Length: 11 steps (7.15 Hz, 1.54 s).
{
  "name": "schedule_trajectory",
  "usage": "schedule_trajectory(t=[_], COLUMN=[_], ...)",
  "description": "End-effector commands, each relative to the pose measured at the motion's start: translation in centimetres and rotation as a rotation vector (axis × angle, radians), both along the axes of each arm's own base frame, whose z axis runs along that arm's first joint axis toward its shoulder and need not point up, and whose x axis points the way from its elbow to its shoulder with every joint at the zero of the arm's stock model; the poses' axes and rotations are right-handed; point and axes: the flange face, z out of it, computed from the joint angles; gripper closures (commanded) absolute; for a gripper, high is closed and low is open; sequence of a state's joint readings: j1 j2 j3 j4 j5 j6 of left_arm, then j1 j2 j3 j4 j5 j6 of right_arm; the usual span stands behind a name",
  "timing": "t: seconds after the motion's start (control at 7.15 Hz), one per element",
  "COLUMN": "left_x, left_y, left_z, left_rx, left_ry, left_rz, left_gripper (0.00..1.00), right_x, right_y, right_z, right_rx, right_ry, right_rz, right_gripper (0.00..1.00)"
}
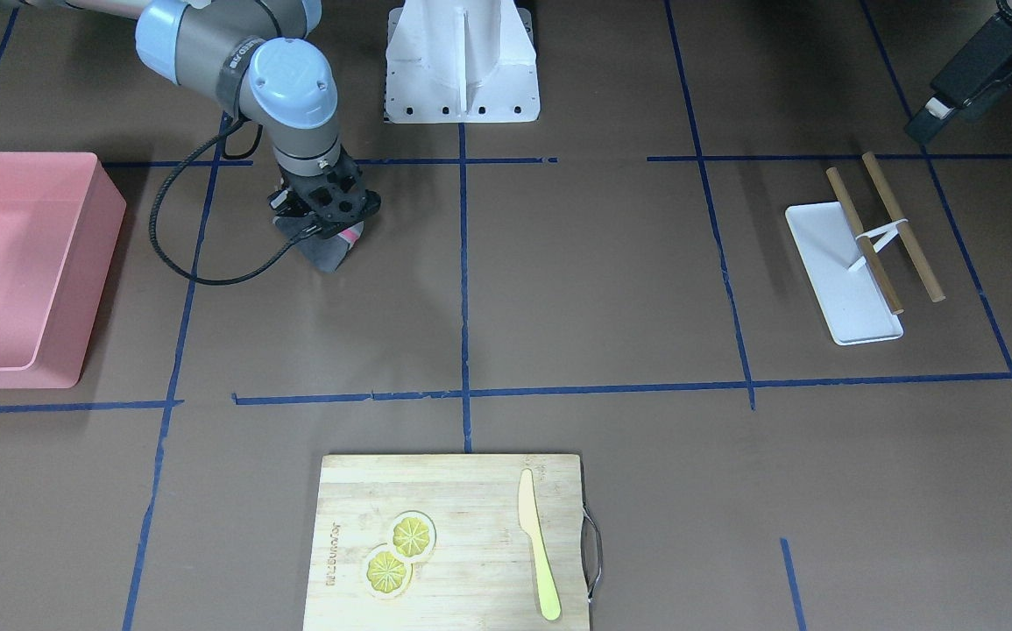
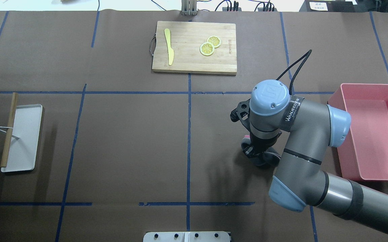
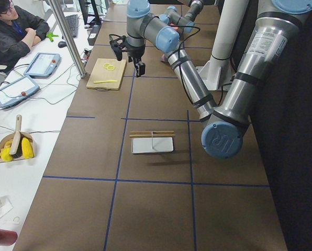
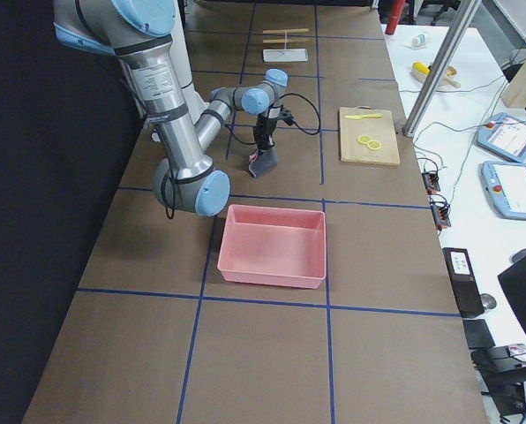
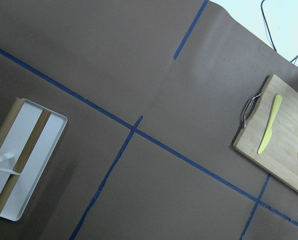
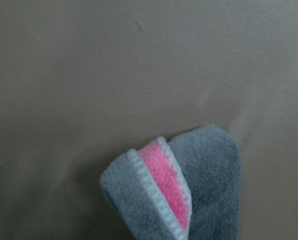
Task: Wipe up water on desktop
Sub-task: 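Rub the cloth back and forth across the table with the right gripper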
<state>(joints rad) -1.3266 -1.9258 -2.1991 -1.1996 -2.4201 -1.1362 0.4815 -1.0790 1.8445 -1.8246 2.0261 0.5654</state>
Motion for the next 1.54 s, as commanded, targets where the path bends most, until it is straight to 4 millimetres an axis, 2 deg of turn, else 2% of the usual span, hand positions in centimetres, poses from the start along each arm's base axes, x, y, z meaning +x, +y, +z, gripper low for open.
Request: schedule_trajectory(t=[0.0, 0.14, 0.28, 0.42, 0.7, 0.84, 1.12, 1.26, 1.4], left_x=[-2.6, -4.0, -4.9, -6.1, -7.5, -7.9, -8.0, -8.1, -8.2], left_y=[0.8, 1.5, 2.3, 2.8, 2.9, 3.3, 3.4, 3.5, 3.5], left_z=[5.5, 9.5, 12.6, 14.1, 14.4, 15.0, 14.9, 14.9, 15.0], left_rx=[0.066, 0.124, 0.157, 0.186, 0.197, 0.183, 0.187, 0.185, 0.183], left_ry=[-0.080, -0.161, -0.222, -0.251, -0.260, -0.261, -0.263, -0.262, -0.262], left_rz=[0.064, 0.127, 0.184, 0.212, 0.200, 0.194, 0.191, 0.189, 0.188], left_gripper=[0.00, 0.00, 0.00, 0.00, 0.00, 0.00, 0.00, 0.00, 0.00], right_x=[-0.8, -0.4, 0.9, 1.7, 4.5, 7.3, 12.9, 14.9, 15.3], right_y=[1.1, 0.3, -1.6, -3.5, -8.6, -11.7, -16.6, -18.5, -18.9], right_z=[-1.0, -0.7, -0.4, 1.5, 6.5, 8.3, 12.2, 13.7, 13.8], right_rx=[-0.027, -0.027, -0.031, -0.046, -0.045, -0.038, -0.052, -0.048, -0.043], right_ry=[-0.061, -0.054, -0.050, -0.016, 0.054, 0.071, 0.089, 0.103, 0.102], right_rz=[0.006, 0.021, 0.055, 0.083, 0.102, 0.122, 0.133, 0.133, 0.131], right_gripper=[0.98, 0.98, 0.98, 0.98, 0.98, 0.98, 0.99, 0.99, 0.99])
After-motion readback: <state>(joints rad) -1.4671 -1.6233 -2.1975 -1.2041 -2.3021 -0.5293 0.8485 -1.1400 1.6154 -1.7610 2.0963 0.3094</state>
